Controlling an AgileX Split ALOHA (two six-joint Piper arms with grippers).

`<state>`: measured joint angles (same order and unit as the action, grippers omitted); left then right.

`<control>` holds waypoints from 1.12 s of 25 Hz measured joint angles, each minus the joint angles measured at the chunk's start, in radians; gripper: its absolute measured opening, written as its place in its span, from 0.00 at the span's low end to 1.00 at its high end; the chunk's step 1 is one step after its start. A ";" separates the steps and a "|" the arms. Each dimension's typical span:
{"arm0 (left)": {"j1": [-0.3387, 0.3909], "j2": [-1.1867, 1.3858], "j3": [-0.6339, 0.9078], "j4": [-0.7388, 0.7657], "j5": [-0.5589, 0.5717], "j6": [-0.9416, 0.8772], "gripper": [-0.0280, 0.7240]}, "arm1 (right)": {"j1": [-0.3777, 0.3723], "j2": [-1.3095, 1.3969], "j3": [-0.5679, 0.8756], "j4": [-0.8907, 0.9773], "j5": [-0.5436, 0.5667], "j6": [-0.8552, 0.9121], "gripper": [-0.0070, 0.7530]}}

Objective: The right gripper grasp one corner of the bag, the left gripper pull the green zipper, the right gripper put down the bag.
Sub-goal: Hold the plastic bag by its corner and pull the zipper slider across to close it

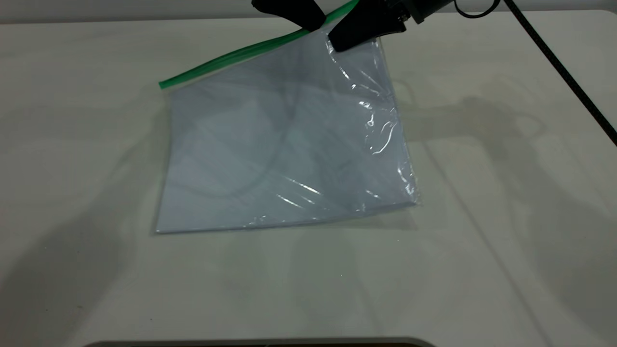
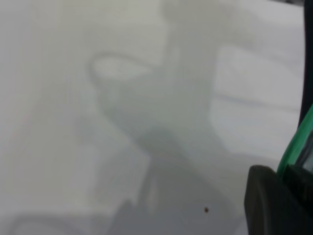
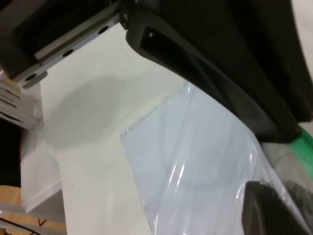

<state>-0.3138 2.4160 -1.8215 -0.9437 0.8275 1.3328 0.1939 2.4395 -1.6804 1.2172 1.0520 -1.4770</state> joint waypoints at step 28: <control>0.204 0.019 -0.001 0.238 0.057 -0.141 0.12 | -0.018 -0.001 0.000 0.160 -0.016 -0.076 0.05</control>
<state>-0.1102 2.4349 -1.8223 -0.7053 0.8843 1.1919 0.1760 2.4387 -1.6804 1.3774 1.0359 -1.5532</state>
